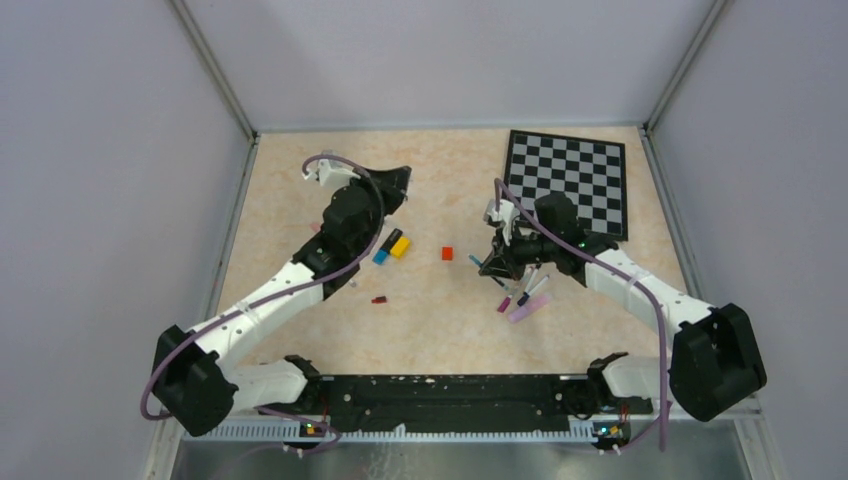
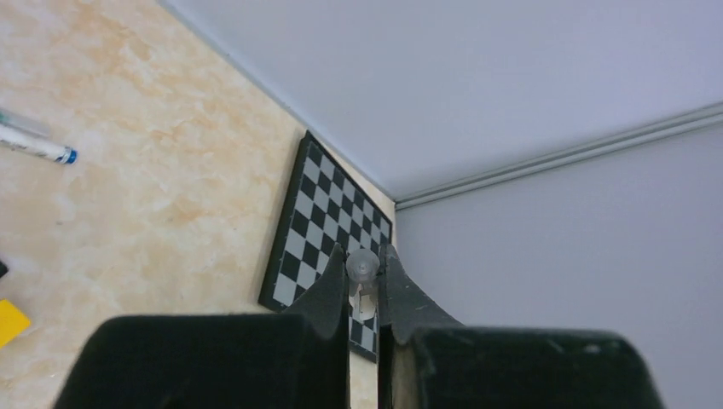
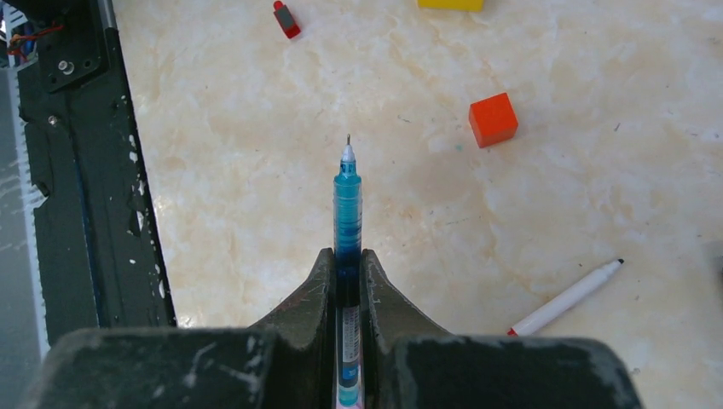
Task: Open the pen caps
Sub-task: Open the pen cap from the pen, then place the pen at the center of the board.
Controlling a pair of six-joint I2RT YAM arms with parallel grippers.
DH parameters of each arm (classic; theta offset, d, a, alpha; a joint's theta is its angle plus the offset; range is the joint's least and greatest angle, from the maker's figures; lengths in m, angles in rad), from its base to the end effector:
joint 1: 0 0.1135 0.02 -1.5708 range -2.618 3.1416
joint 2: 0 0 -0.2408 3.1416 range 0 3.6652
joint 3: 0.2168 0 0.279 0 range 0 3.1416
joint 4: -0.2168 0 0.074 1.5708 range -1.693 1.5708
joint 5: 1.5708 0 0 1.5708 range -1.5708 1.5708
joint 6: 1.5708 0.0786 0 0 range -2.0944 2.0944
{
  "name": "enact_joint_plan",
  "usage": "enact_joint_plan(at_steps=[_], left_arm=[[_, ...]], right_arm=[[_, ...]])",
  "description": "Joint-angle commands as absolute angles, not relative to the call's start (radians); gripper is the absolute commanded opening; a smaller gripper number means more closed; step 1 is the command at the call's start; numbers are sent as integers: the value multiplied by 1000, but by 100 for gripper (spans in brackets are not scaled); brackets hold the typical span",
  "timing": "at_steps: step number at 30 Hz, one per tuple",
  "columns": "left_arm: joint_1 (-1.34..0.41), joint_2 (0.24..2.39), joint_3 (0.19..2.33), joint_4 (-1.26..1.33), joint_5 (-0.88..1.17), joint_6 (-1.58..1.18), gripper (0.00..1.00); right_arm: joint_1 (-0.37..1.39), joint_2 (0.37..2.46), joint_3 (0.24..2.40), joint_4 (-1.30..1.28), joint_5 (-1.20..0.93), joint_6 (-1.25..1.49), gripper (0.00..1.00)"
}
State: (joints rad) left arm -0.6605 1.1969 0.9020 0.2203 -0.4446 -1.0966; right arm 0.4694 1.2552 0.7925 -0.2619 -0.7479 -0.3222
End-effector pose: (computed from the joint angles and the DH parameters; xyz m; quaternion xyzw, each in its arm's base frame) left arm 0.3009 -0.1910 0.3051 -0.3011 0.6656 -0.4076 0.5479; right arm 0.2562 0.1899 0.1872 -0.4656 0.7254 0.3603 0.3567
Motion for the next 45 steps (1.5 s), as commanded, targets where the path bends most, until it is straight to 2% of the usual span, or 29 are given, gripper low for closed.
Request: enact_joint_plan(at_steps=[1,9,13,22,33,40,45], left_arm=[[-648,1135,880,291,-415,-1055,0],[-584,943,595,295,-128,-877,0],[-581,852,479,246,-31,-828,0],[-583,801,402,77,-13,-765,0],[-582,868,390,77,-7,-778,0],[-582,865,393,52,-21,-770,0],[-582,864,400,29,-17,-769,0]], right_arm=[[470,1246,800,-226,-715,-315,0],[306,1238,693,50,-556,36,0],[268,1295,702,79,-474,86,0],[227,1519,804,30,-426,82,0],[226,1699,927,-48,-390,105,0],[227,1708,913,-48,-393,99,8],[227,1722,918,-56,-387,96,25]])
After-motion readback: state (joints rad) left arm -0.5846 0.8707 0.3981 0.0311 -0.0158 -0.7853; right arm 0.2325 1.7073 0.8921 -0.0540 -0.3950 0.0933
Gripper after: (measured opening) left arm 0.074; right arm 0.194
